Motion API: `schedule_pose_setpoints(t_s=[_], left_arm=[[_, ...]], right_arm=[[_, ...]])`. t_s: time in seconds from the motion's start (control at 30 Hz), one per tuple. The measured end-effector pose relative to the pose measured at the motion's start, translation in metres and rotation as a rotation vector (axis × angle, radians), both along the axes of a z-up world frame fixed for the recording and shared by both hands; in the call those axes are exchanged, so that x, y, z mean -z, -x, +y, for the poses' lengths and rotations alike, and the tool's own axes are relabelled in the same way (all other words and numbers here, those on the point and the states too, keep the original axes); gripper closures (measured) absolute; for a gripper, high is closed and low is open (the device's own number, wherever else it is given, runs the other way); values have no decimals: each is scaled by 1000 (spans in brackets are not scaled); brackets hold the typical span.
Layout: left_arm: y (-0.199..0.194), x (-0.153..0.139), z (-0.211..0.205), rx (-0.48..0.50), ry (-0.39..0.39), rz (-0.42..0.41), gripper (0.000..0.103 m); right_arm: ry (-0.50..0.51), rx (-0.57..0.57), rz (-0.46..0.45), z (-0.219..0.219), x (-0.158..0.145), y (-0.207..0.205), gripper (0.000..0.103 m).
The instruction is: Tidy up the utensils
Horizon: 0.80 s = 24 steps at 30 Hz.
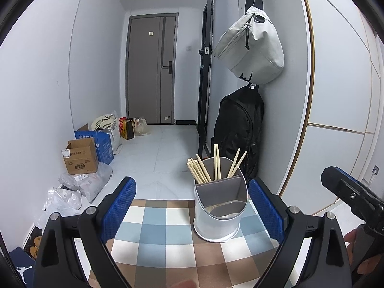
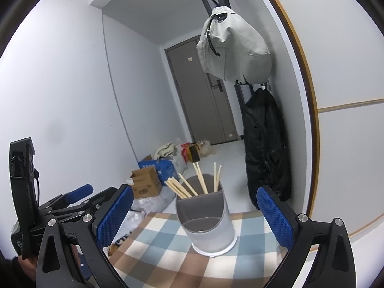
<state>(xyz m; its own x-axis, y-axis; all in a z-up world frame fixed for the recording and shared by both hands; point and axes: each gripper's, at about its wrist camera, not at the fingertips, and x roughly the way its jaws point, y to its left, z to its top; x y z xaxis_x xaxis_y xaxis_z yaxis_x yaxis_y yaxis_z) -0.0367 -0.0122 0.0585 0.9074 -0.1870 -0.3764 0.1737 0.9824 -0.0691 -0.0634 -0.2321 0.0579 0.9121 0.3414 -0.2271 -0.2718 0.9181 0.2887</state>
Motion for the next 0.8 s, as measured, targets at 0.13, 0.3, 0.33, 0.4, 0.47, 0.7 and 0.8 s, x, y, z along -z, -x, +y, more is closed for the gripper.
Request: schedule_pose_setpoints(t_s=[0.13, 0.3, 0.33, 0.4, 0.47, 0.7, 0.8], left_arm=[[0, 2, -4, 11, -10, 4, 10], [-3, 4, -4, 2, -8, 12, 10], [-3, 4, -3, -1, -6, 12, 10], [-3, 4, -3, -1, 1, 15, 10], [-4, 4, -2, -3, 3, 17, 10], [-4, 5, -2, -3, 8, 19, 11], [-3, 5, -2, -4, 7, 17, 10]], right_arm=[[4, 3, -1, 0, 0, 1, 0], [1, 6, 0, 0, 0, 2, 0], [2, 7, 0, 0, 0, 2, 0], [1, 7, -2, -1, 0, 3, 0], [3, 7, -3, -1, 0, 3, 0], [2, 10, -5, -1, 0, 4, 0], [2, 10, -4, -1, 0, 4, 0]])
